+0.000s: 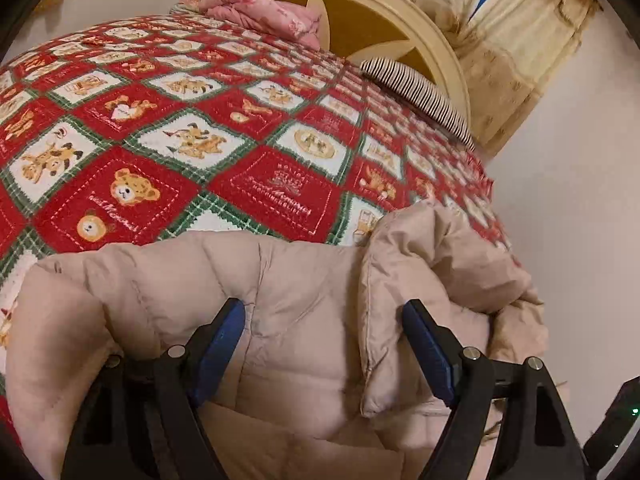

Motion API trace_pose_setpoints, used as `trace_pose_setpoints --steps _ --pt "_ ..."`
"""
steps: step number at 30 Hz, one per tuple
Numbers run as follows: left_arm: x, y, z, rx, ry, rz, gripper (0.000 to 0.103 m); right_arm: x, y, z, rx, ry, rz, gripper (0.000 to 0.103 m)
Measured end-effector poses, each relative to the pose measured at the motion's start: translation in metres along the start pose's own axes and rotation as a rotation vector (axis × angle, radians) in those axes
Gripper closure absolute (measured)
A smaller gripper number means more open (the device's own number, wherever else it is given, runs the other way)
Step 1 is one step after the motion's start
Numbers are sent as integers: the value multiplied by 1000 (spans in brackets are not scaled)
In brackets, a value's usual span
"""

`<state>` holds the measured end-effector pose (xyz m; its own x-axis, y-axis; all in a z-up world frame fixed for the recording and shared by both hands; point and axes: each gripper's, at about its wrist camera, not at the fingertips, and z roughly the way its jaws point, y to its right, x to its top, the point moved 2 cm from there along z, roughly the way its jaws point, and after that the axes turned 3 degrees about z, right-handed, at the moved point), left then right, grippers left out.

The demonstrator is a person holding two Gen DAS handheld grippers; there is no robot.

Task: Fold large clothes

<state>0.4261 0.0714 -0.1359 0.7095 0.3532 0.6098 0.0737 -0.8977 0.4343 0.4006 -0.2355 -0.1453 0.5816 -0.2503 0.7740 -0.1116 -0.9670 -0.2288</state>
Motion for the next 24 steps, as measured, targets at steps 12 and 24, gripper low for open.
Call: trace_pose_setpoints --steps 12,24 --pt "1 1 3 27 14 30 22 2 5 15 -10 -133 49 37" --pt "9 6 0 -15 57 41 22 106 -68 45 0 -138 -145 49"
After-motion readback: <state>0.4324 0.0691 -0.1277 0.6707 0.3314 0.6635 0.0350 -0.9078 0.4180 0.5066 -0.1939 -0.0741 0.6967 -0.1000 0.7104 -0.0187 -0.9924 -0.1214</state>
